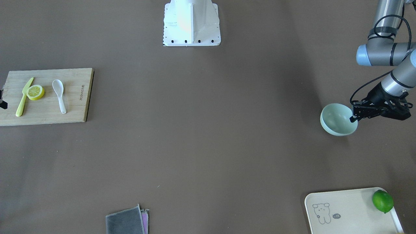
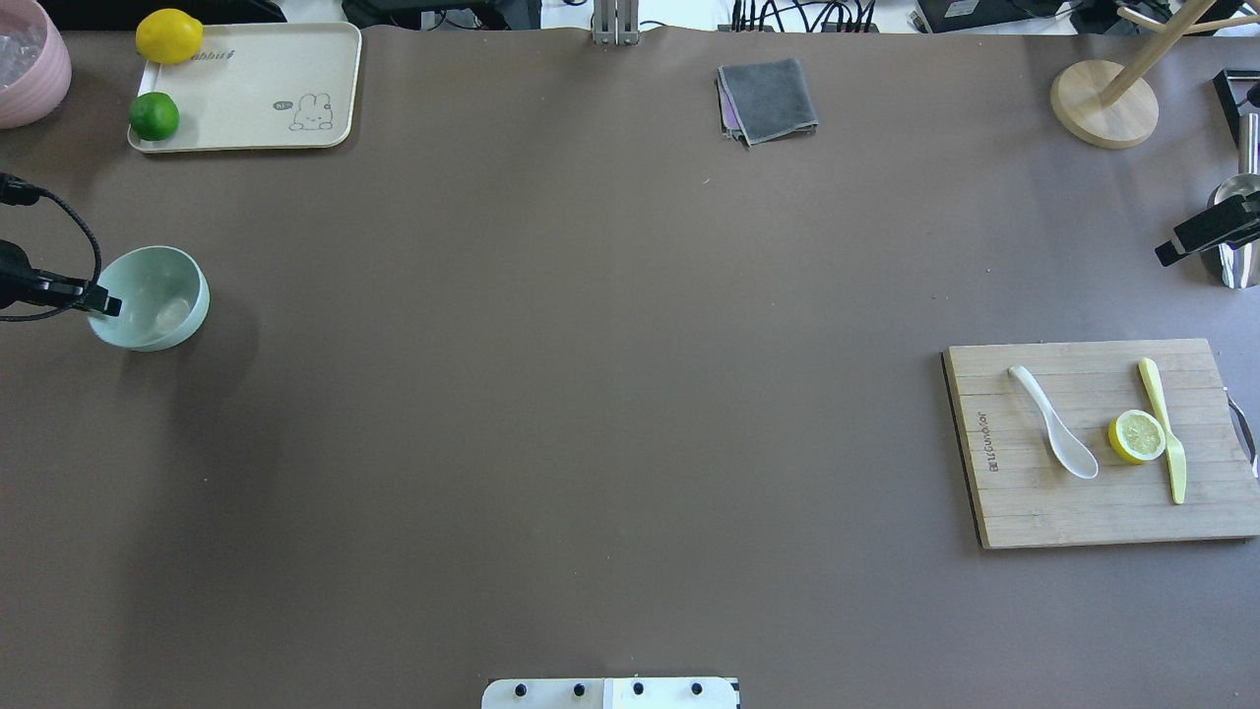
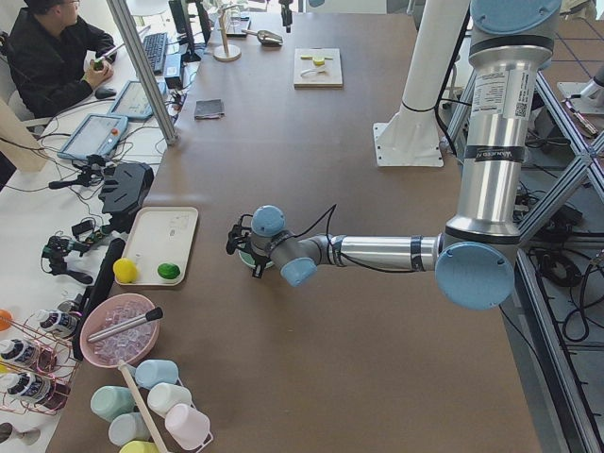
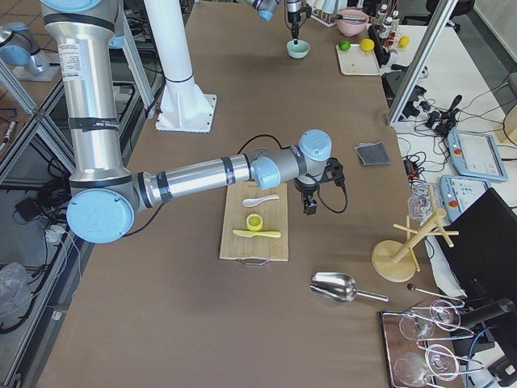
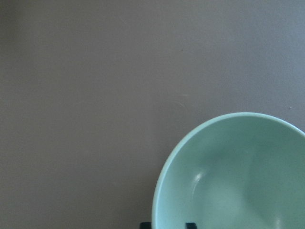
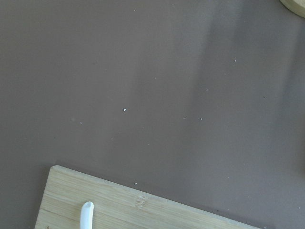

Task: Place spoon in bowl
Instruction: 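Reach the left gripper to the pale green bowl rim and grasp it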

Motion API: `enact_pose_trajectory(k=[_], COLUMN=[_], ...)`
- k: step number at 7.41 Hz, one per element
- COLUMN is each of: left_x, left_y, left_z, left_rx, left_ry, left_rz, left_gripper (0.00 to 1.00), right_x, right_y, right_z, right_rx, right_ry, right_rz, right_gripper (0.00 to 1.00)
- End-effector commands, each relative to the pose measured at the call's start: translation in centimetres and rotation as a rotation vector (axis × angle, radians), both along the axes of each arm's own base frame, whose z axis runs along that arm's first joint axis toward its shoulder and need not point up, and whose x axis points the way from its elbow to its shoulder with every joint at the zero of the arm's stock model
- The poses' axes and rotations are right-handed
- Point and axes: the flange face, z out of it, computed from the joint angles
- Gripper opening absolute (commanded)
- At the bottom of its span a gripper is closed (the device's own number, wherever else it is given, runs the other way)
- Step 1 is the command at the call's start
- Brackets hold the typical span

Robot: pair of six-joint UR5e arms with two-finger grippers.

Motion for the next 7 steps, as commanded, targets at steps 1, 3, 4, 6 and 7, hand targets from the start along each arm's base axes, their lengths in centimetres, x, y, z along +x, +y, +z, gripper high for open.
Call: enact_pose_trajectory(k=[1, 3, 4, 6, 7], left_x=[1.7, 3.4, 4.5, 9.6, 15.6], left_y=[-1.7, -4.7, -6.4, -6.7, -4.5], left_z=[-4.7, -15.8, -22.7, -35.8, -38.7], left_rx=[-0.121, -0.262, -0.302, -0.398, -0.377], left_ry=[0.095, 0.19, 0.165, 0.182, 0.163], left_rz=[-0.006, -0.11, -0.119, -0.131, -0.155], left_gripper=[0.0, 0.0, 0.0, 0.0, 0.0], right_x=[-0.3, -1.6, -2.8, -4.9, -6.4], right_y=[0.0, 0.2, 0.3, 0.7, 1.0], right_z=[-0.2, -0.8, -1.0, -1.4, -1.6], right_rx=[0.003, -0.008, -0.018, -0.078, -0.06], right_ry=[0.002, -0.013, -0.01, -0.005, 0.011], right_rz=[-0.002, 0.017, 0.032, 0.06, 0.038], right_gripper=[1.0, 1.0, 1.0, 1.0, 1.0])
